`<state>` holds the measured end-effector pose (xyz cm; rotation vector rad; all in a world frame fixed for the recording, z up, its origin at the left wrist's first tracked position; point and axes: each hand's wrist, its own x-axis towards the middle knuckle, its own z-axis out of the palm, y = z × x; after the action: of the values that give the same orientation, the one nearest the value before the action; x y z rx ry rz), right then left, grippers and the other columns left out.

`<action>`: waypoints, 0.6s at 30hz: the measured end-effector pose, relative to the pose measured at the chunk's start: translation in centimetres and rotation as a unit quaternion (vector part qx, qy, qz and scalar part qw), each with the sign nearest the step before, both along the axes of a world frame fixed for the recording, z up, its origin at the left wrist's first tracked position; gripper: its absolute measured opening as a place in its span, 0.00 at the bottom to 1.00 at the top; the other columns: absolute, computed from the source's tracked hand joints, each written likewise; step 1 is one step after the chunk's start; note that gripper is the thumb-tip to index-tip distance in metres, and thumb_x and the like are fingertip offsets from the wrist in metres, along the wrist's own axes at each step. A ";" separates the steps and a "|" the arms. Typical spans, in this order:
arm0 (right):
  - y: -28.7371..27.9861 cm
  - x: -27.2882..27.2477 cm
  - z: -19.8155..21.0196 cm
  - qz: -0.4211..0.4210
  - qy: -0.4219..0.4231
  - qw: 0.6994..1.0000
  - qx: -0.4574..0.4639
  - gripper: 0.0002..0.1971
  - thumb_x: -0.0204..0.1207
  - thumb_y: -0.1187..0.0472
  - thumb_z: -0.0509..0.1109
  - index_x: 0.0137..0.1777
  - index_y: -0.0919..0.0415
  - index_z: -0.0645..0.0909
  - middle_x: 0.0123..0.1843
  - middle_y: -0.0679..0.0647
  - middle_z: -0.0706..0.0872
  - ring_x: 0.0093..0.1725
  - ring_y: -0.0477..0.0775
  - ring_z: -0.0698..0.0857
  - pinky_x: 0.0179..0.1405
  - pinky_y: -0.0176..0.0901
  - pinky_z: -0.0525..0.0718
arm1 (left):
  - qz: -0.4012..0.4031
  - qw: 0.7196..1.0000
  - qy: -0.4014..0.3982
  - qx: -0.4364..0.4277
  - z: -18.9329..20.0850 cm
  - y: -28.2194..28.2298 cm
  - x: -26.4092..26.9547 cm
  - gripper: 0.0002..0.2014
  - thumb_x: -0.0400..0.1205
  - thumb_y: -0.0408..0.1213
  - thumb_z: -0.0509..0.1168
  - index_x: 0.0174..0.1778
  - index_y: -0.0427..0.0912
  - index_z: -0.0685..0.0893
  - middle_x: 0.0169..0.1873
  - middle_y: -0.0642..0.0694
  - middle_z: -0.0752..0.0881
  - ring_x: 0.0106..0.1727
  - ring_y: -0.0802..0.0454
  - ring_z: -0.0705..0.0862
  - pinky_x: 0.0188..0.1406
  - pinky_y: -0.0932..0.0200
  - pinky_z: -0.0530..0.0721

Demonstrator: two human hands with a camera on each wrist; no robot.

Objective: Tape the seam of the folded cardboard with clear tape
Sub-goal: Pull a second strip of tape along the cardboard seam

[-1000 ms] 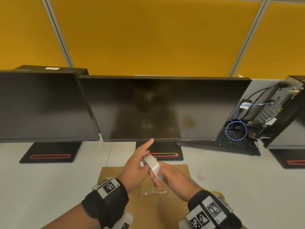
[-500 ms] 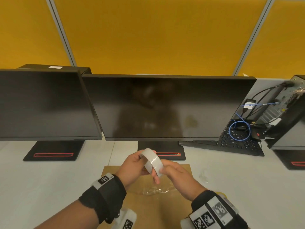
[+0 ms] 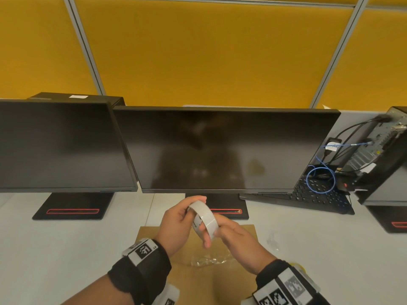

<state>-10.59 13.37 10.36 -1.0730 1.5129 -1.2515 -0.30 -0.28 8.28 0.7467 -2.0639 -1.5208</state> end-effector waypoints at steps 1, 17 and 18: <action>0.0 0.0 0.1 0.003 0.000 1.000 0.001 0.21 0.84 0.70 0.48 0.48 0.54 0.83 0.42 0.55 0.85 0.56 0.38 0.82 0.57 0.18 0.71 | 0.001 1.000 0.002 0.015 -0.1 0.0 0.0 0.16 0.86 0.34 0.55 0.55 0.60 0.83 0.54 0.54 0.85 0.59 0.55 0.82 0.58 0.58 0.84; -1.4 -0.1 0.7 0.000 -0.007 1.000 -0.019 0.16 0.76 0.57 0.51 0.44 0.51 0.81 0.37 0.52 0.81 0.52 0.47 0.81 0.68 0.42 0.71 | 0.012 0.989 0.001 0.148 0.2 -0.1 -1.3 0.15 0.88 0.40 0.51 0.53 0.43 0.84 0.41 0.40 0.89 0.46 0.45 0.88 0.41 0.58 0.88; -1.7 -0.2 0.7 0.000 -0.006 1.000 -0.017 0.15 0.75 0.57 0.51 0.44 0.50 0.81 0.38 0.53 0.81 0.50 0.45 0.81 0.68 0.43 0.72 | 0.009 0.988 -0.010 0.151 0.2 -0.2 -1.5 0.15 0.88 0.40 0.52 0.54 0.42 0.84 0.42 0.39 0.89 0.47 0.45 0.88 0.44 0.56 0.89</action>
<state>-10.78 11.72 11.11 -1.0846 1.4870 -1.2854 -1.81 -0.52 8.47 0.8907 -1.8549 -1.8467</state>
